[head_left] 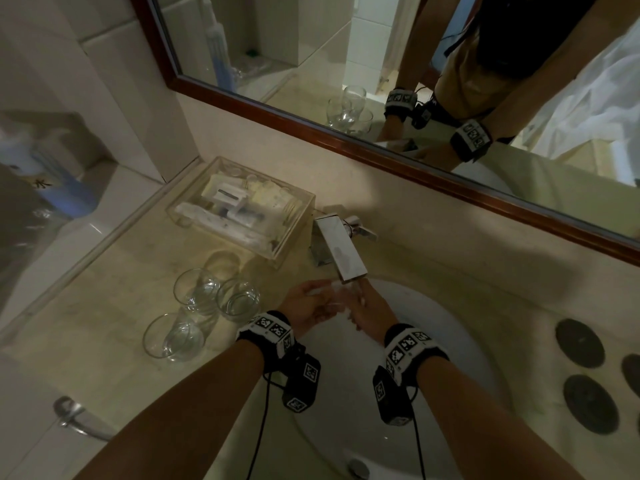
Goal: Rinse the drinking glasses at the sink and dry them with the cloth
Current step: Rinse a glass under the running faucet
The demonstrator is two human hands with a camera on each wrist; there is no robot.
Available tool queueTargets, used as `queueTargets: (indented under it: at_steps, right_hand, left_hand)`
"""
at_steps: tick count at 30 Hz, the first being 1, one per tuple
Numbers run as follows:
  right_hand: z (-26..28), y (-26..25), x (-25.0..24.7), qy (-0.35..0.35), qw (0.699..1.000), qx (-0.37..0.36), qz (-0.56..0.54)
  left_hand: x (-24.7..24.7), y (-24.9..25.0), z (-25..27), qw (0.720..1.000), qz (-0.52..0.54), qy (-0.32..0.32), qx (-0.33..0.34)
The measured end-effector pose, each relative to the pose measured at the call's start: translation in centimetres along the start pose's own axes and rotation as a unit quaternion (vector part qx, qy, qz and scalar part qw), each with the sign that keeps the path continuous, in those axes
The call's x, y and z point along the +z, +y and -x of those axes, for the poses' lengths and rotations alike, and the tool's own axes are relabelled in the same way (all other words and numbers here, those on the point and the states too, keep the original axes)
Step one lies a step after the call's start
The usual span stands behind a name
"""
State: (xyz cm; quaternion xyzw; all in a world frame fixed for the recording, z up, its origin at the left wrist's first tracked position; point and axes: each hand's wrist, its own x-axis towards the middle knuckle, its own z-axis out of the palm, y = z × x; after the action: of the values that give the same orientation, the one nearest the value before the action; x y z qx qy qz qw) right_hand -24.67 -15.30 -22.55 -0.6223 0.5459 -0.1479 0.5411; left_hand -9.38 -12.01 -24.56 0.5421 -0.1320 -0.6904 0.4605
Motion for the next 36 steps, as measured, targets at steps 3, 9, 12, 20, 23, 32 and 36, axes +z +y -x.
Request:
queueTargets:
  at_steps: [3, 9, 12, 20, 23, 32, 36]
  right_hand:
    - [-0.2, 0.1, 0.0, 0.033, 0.999, -0.022, 0.015]
    - [-0.2, -0.9, -0.3, 0.059, 0.970, -0.032, 0.235]
    - [-0.3, -1.0, -0.4, 0.035, 0.932, -0.067, 0.354]
    - [-1.1, 0.8, 0.7, 0.074, 0.978, 0.051, 0.191]
    - [-1.8, 2.4, 0.9, 0.084, 0.983, 0.152, 0.064]
    - [-2.4, 3.2, 0.9, 0.126, 0.943, 0.278, -0.135]
    - [-2.3, 2.8, 0.7, 0.119, 0.940, 0.280, -0.155]
  left_hand:
    - [-0.3, -0.1, -0.2, 1.000, 0.012, -0.017, -0.011]
    - [-0.4, -1.1, -0.3, 0.995, -0.079, 0.040, -0.051]
    - [-0.7, -0.7, 0.0, 0.979, -0.190, 0.051, -0.061]
    - [-1.1, -1.8, -0.4, 0.940, -0.336, 0.019, -0.057]
    - [-1.3, -2.0, -0.5, 0.946, -0.319, 0.009, -0.057]
    - [-1.5, -2.2, 0.0, 0.912, -0.409, 0.009, -0.024]
    - [-1.9, -2.7, 0.0, 0.837, -0.547, 0.008, 0.014]
